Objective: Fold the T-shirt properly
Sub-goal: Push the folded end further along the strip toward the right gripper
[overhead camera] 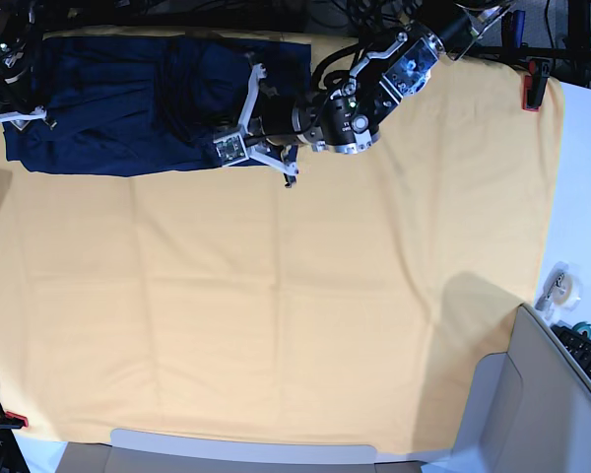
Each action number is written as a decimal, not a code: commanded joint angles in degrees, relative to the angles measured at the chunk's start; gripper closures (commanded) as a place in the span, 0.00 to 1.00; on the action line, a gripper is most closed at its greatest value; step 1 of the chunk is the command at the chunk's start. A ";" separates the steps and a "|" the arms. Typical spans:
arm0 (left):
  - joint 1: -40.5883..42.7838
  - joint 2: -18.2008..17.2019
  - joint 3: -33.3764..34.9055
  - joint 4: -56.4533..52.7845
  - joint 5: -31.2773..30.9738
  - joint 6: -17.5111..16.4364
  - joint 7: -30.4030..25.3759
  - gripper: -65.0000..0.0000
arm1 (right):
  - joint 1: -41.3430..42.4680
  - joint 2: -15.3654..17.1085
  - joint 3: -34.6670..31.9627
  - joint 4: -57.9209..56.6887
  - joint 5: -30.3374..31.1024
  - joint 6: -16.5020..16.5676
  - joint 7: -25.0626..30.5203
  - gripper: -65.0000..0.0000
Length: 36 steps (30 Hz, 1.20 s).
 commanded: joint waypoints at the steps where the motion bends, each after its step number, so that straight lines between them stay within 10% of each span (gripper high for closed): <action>1: -0.59 0.09 0.06 0.19 -0.94 -0.14 -1.17 1.00 | 0.00 0.83 0.27 1.03 -0.29 -0.04 1.24 0.62; 36: -2.09 11.25 -0.47 -13.88 -1.02 -0.14 -18.31 1.00 | 0.26 0.74 0.36 1.03 -0.20 -0.04 1.24 0.62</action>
